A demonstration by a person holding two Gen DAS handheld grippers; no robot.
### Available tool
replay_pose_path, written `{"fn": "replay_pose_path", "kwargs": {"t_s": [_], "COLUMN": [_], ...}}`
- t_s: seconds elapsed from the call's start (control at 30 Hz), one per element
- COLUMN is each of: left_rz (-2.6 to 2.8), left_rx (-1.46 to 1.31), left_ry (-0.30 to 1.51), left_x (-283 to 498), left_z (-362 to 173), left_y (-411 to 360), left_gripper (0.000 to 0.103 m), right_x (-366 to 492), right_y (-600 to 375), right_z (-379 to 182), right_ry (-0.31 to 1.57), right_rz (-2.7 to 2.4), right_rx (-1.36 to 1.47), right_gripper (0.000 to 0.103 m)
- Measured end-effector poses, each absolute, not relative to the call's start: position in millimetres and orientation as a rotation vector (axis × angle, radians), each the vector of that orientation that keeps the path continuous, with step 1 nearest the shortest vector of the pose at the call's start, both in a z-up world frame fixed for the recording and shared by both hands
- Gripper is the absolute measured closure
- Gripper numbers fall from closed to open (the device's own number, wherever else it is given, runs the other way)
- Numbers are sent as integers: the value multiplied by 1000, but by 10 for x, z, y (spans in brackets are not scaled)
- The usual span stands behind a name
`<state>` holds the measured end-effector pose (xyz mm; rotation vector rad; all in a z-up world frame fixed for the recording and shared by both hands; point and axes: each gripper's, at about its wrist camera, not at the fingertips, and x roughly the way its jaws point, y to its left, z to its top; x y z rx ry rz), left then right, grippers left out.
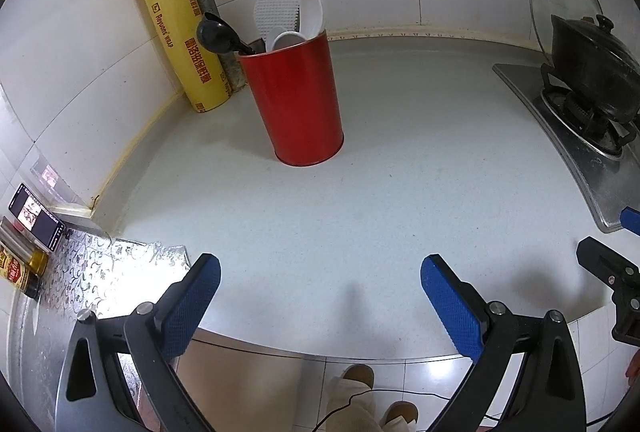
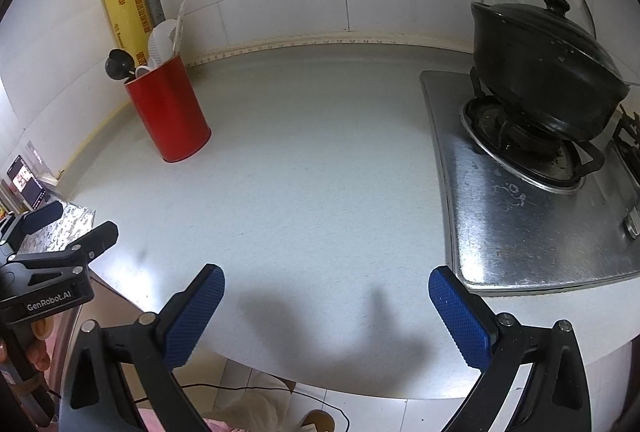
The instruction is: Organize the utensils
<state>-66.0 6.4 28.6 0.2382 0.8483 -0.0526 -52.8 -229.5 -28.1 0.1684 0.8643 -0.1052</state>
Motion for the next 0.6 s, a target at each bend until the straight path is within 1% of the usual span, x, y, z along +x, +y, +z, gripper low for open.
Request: {"fn": "replay_pose_path", "kwargs": {"t_s": [0.6], "left_rz": [-54], "left_rx": [213], "left_ry": [828], "left_x": [-695], "left_z": [291], "left_y": [194], "left_gripper": [3], "right_x": [-542], "right_y": [-2180], "right_z": [-225], "right_ry": [847], "right_rz": [-108], "right_rx": [130], "right_gripper": [0]}}
